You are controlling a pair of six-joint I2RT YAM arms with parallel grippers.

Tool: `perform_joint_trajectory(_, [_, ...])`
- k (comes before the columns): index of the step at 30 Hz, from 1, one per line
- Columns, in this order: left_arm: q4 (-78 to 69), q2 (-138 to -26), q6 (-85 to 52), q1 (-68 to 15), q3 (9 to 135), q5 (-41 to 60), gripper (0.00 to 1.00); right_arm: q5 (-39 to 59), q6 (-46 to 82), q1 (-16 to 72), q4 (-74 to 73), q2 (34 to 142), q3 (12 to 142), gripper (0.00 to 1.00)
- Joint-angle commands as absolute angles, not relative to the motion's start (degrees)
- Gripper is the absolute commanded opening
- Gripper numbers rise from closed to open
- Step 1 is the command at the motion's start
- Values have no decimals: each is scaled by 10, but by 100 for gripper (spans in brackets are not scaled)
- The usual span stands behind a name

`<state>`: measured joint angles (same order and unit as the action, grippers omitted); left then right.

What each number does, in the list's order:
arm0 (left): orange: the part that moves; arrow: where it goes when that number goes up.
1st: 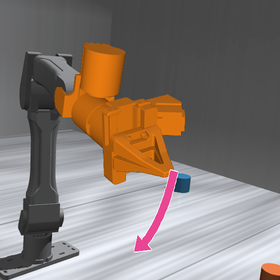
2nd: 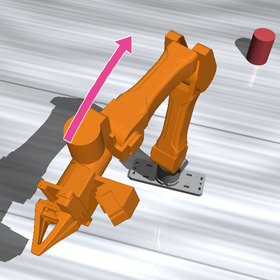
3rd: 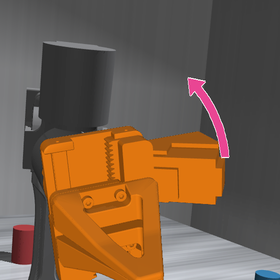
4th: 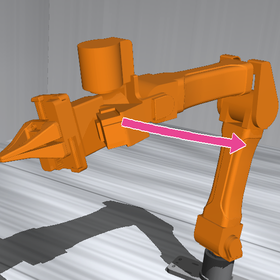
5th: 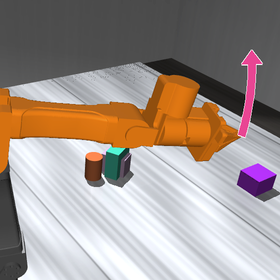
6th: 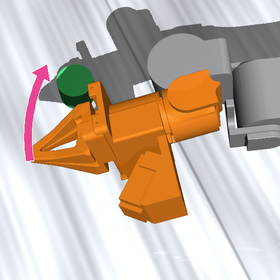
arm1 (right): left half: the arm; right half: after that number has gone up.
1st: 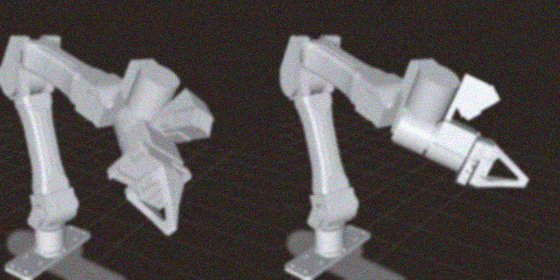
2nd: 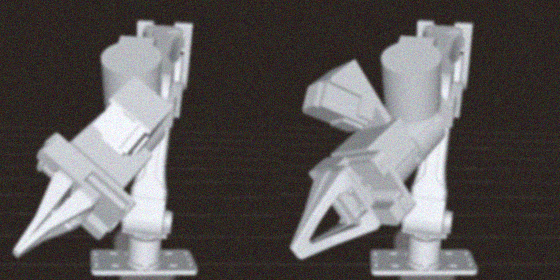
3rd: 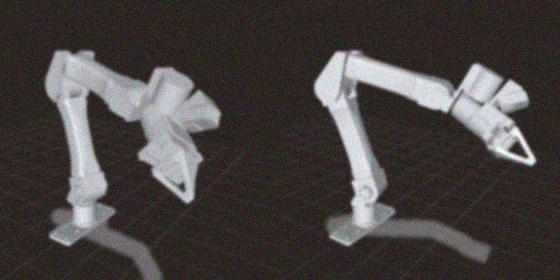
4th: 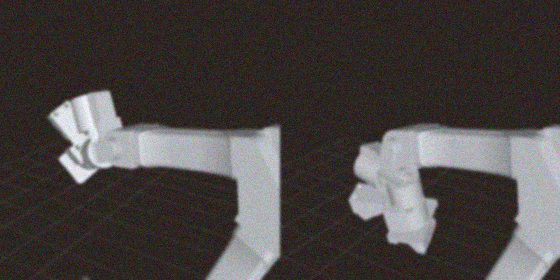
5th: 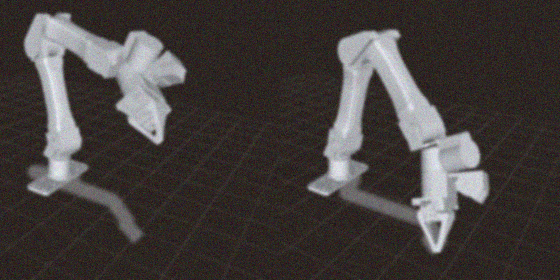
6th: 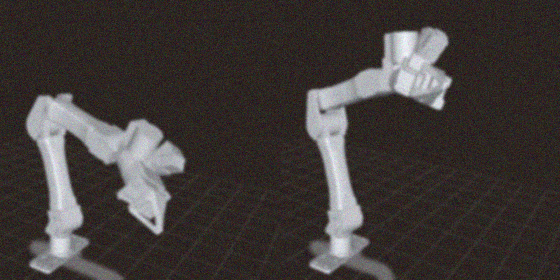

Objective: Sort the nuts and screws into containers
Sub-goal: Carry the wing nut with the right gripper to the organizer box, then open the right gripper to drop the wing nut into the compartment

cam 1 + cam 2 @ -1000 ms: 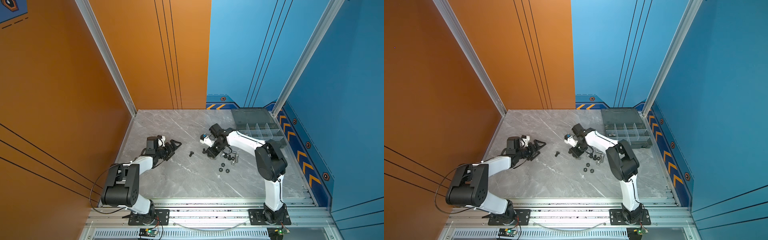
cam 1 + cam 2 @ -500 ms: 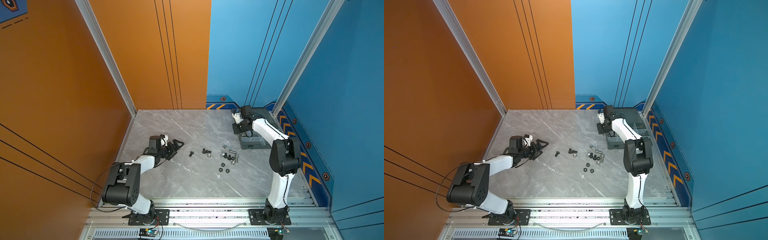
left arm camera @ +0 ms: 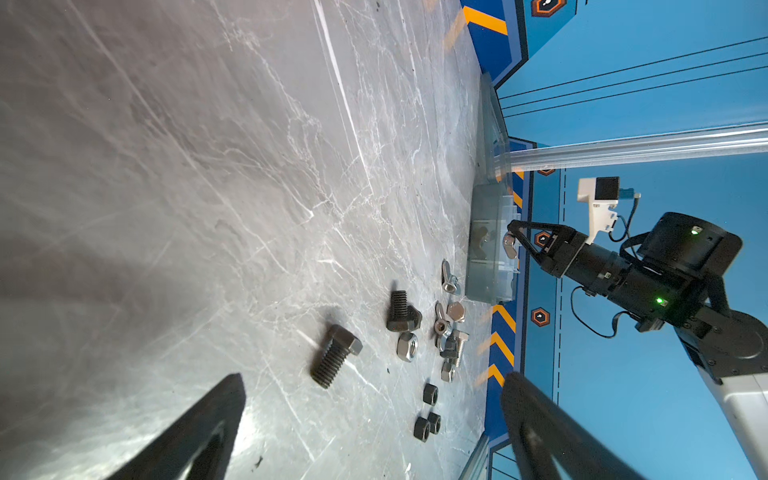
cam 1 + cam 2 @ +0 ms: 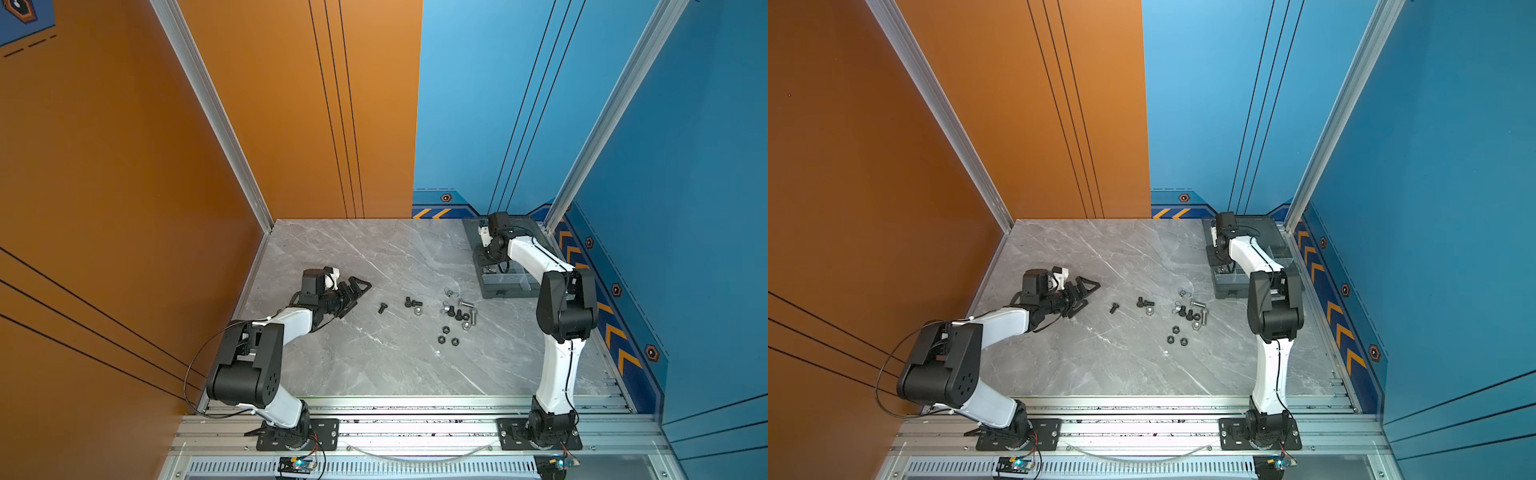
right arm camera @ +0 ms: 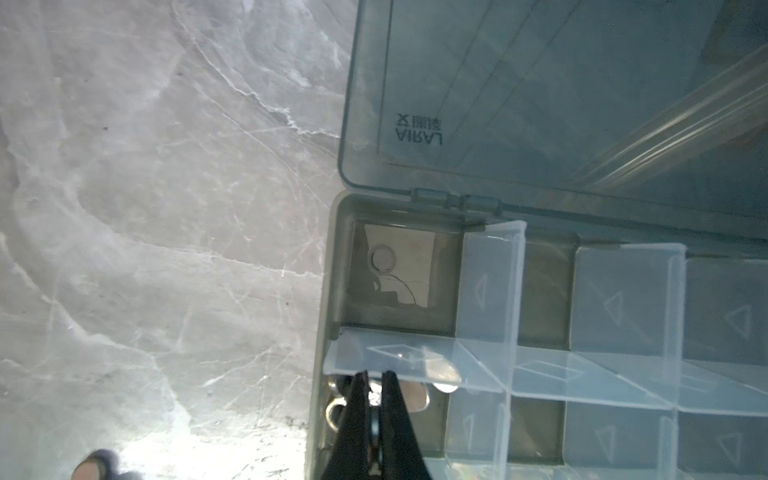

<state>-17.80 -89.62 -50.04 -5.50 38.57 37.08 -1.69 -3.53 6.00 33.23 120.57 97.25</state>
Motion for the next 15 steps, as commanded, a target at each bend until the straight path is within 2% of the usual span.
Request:
perform_joint_trajectory(1, [-182,-903,-504,-61,404,360,98,-43,-36,52,317,1207,983,0])
perform_joint_trajectory(14, [-182,-899,-507,-72,405,353,98,-50,-41,48,317,1216,983,0])
perform_joint_trajectory(15, [-182,-900,-507,-73,405,354,98,-50,-40,49,318,1217,982,3])
